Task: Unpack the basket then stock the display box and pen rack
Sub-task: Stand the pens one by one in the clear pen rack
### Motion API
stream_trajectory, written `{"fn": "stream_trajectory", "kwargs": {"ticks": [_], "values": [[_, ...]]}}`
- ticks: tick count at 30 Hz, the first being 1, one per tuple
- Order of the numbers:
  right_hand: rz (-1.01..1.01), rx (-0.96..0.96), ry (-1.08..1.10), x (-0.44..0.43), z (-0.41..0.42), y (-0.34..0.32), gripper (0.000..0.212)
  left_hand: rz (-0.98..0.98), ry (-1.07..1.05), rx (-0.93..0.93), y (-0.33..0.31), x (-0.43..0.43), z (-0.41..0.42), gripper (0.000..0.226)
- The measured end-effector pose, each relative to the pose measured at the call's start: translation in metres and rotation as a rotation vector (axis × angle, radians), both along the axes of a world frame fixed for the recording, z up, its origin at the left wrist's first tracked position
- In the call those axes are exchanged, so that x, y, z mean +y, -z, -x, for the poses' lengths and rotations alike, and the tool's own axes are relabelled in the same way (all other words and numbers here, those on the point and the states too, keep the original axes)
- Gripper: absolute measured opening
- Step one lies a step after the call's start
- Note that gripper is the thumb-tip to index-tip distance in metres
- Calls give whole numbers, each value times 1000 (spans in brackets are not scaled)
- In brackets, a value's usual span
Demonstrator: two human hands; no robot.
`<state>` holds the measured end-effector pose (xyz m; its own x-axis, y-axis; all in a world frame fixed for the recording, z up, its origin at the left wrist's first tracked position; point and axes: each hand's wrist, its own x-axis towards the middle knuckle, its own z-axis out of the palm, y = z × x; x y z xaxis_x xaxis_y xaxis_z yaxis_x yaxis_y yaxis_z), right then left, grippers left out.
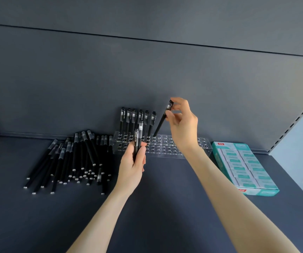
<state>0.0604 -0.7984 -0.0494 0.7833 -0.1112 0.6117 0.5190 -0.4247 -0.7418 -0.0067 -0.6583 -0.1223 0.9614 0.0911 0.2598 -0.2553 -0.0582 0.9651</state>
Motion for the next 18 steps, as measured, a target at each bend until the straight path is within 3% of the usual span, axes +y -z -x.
{"fn": "stream_trajectory", "kwargs": {"ticks": [18], "values": [[296,101,74,5,-12,12,24,51,-15,69,-3,-3,1,16]]}}
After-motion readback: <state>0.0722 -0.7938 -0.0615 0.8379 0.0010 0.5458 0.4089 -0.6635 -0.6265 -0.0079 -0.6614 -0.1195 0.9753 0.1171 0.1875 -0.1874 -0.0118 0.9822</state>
